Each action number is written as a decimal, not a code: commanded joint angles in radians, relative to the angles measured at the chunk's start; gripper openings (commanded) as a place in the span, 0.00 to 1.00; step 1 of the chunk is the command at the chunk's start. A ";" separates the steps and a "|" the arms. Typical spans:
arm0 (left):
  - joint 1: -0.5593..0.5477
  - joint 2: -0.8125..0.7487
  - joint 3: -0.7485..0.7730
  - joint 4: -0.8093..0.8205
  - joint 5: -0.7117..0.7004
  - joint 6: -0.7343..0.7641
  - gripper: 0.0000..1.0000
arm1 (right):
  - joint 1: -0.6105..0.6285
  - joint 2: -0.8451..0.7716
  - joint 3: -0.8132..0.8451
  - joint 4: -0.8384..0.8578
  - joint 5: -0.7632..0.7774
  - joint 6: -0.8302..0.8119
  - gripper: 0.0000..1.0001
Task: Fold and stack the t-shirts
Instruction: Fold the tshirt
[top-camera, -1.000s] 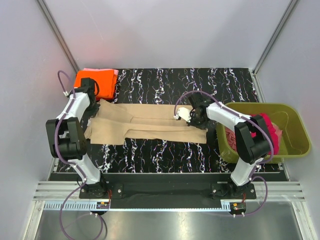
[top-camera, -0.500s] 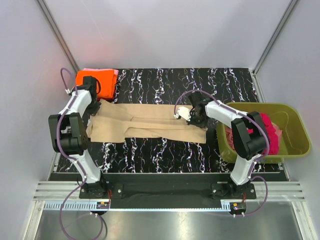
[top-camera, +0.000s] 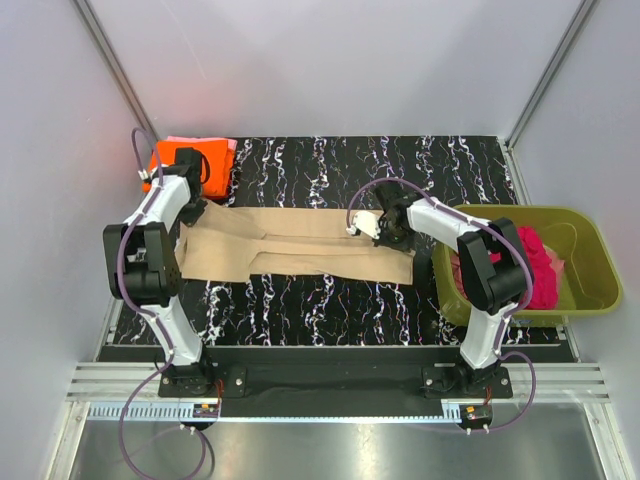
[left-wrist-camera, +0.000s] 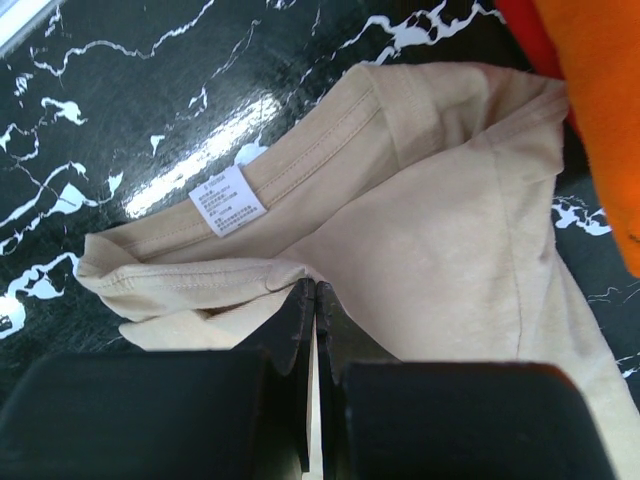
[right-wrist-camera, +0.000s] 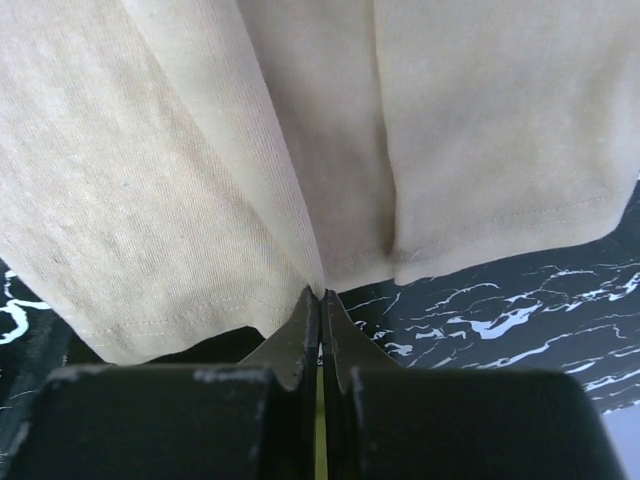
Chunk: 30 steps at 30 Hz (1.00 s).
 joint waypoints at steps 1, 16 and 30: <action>0.002 0.020 0.050 0.013 -0.074 0.017 0.00 | -0.009 0.008 0.032 0.020 0.046 -0.036 0.01; -0.011 0.037 0.077 0.008 -0.055 0.017 0.00 | -0.016 -0.050 0.029 0.093 0.030 -0.007 0.48; -0.014 0.036 0.103 -0.019 -0.052 -0.003 0.18 | -0.016 -0.018 0.023 0.116 0.062 -0.002 0.32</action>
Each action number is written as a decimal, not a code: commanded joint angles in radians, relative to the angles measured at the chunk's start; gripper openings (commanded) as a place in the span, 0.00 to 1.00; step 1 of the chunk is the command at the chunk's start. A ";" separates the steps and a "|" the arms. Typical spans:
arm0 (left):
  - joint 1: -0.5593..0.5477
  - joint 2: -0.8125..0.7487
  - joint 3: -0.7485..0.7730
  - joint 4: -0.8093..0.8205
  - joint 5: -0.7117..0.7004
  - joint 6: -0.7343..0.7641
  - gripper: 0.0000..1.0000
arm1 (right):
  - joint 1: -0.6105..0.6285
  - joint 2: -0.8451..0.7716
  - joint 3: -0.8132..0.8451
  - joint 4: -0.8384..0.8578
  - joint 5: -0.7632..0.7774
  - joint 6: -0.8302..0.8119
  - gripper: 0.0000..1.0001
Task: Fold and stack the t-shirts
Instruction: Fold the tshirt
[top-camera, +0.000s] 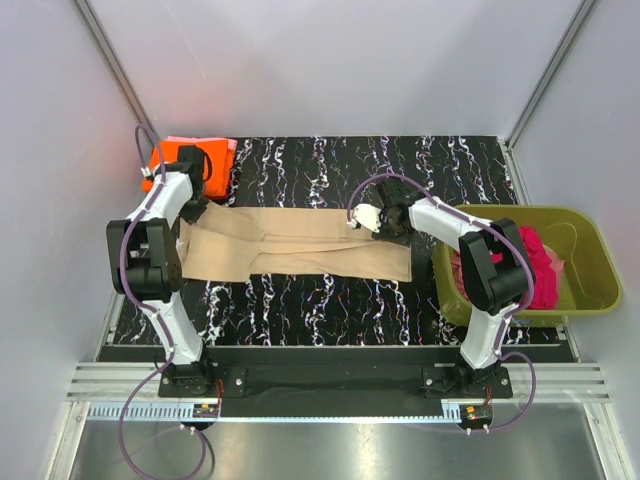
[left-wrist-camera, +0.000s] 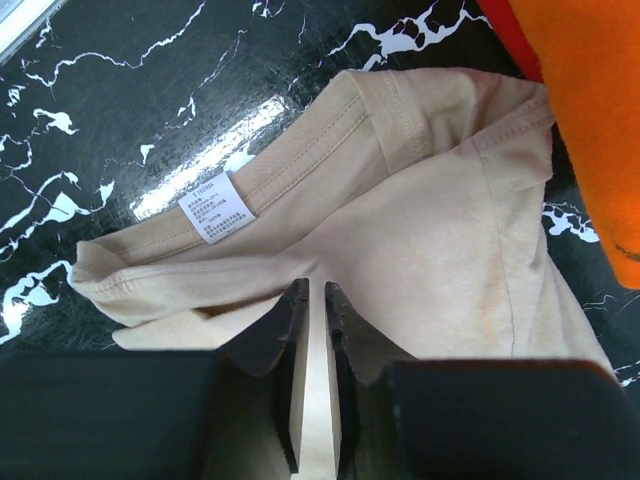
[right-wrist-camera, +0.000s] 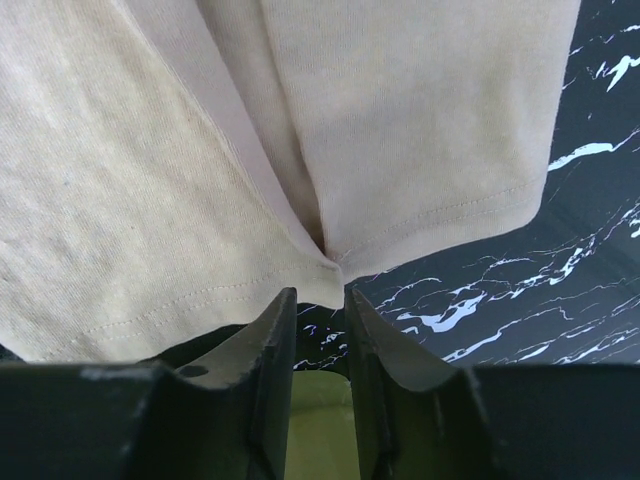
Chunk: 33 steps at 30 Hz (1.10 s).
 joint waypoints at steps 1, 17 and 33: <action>-0.002 -0.007 0.057 -0.010 -0.038 -0.010 0.18 | -0.005 -0.011 0.021 0.031 0.017 0.009 0.28; 0.007 -0.345 -0.126 -0.024 0.090 0.079 0.34 | 0.117 -0.106 0.330 -0.058 0.186 0.680 0.20; -0.028 -0.426 -0.510 0.214 0.373 0.051 0.34 | 0.206 -0.039 0.084 -0.020 -0.172 1.290 0.00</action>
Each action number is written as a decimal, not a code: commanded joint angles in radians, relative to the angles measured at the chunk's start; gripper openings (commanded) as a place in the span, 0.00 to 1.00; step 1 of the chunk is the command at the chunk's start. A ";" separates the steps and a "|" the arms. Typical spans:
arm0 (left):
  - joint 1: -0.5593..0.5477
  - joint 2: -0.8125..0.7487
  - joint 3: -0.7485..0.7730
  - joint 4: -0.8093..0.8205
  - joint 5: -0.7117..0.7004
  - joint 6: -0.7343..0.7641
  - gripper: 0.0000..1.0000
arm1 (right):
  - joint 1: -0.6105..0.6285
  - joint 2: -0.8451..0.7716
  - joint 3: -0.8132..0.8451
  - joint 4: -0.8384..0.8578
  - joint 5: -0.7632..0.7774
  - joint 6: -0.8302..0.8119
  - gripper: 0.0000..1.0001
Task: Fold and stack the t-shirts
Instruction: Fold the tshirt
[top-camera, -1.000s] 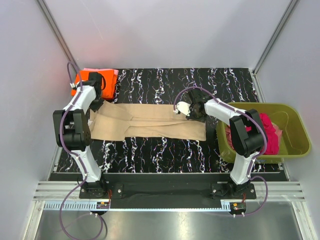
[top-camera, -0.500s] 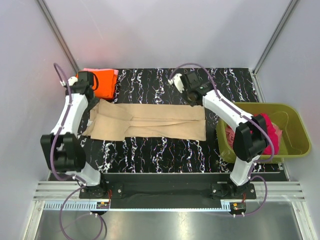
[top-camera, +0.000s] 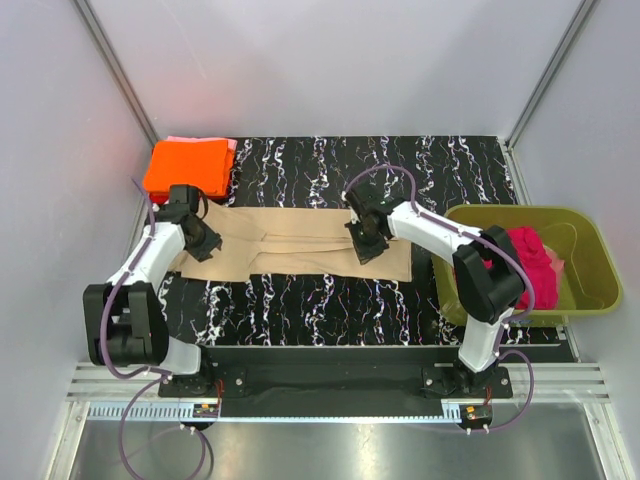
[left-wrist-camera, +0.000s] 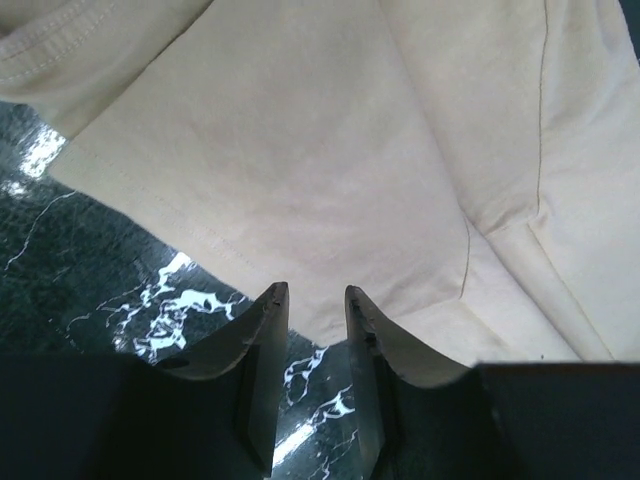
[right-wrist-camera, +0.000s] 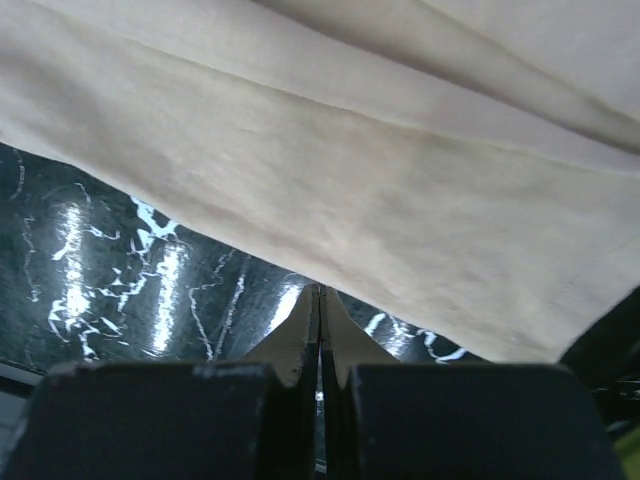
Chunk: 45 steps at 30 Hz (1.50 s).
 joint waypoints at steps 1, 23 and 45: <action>-0.011 0.064 -0.012 0.074 -0.019 -0.034 0.34 | 0.018 0.003 -0.007 0.092 -0.050 0.115 0.00; -0.014 0.256 -0.035 -0.043 -0.370 -0.155 0.36 | 0.018 0.083 -0.137 -0.030 0.295 0.120 0.00; -0.028 -0.083 0.178 -0.111 -0.192 0.116 0.38 | 0.070 0.023 0.068 0.040 0.143 0.254 0.00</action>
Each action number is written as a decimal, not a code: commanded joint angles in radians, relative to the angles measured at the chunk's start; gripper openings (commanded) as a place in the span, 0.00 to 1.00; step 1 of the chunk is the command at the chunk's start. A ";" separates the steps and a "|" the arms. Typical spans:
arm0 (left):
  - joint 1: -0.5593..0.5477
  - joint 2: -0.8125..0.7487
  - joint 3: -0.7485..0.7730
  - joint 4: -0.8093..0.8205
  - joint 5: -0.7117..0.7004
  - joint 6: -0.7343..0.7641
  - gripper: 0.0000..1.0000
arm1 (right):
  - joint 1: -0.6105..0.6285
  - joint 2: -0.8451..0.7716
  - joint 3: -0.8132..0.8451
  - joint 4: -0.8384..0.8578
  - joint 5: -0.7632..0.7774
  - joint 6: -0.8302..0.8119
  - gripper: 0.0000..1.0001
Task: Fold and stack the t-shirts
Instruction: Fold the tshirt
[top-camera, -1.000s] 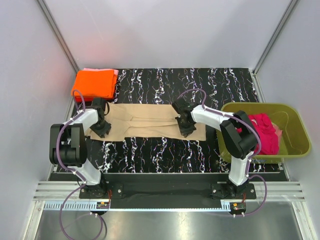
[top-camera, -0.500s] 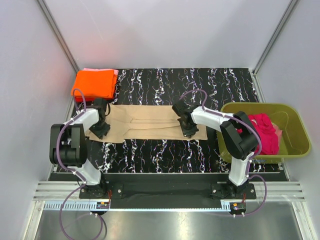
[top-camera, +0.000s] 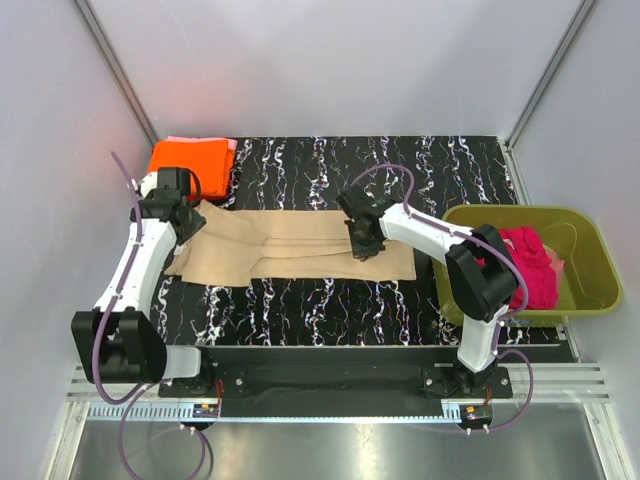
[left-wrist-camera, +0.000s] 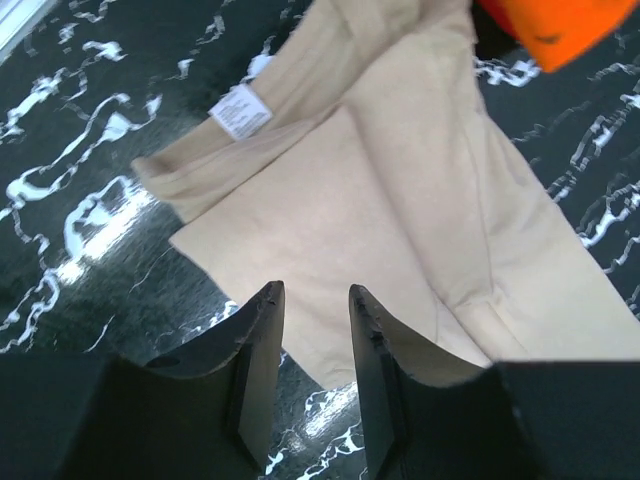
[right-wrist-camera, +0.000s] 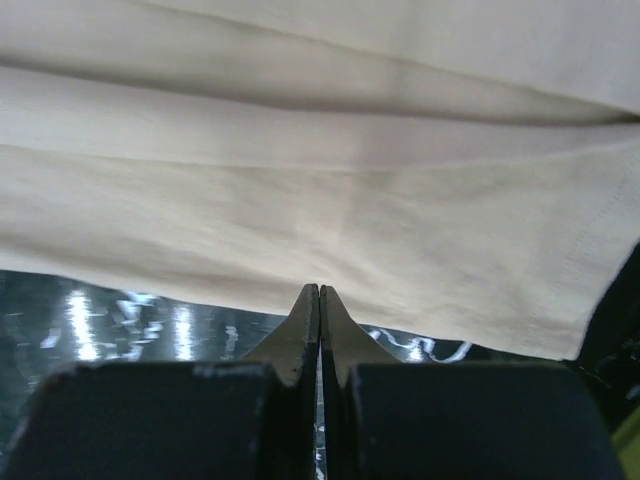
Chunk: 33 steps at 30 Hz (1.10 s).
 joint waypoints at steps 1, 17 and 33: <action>-0.002 0.007 -0.006 0.023 0.086 0.095 0.38 | 0.035 -0.009 0.081 0.046 -0.041 0.059 0.00; 0.344 -0.086 -0.449 0.310 0.398 0.113 0.44 | 0.044 -0.085 0.012 0.187 -0.071 -0.012 0.00; 0.347 -0.072 -0.485 0.387 0.255 0.079 0.47 | 0.053 -0.076 0.012 0.305 -0.202 0.082 0.02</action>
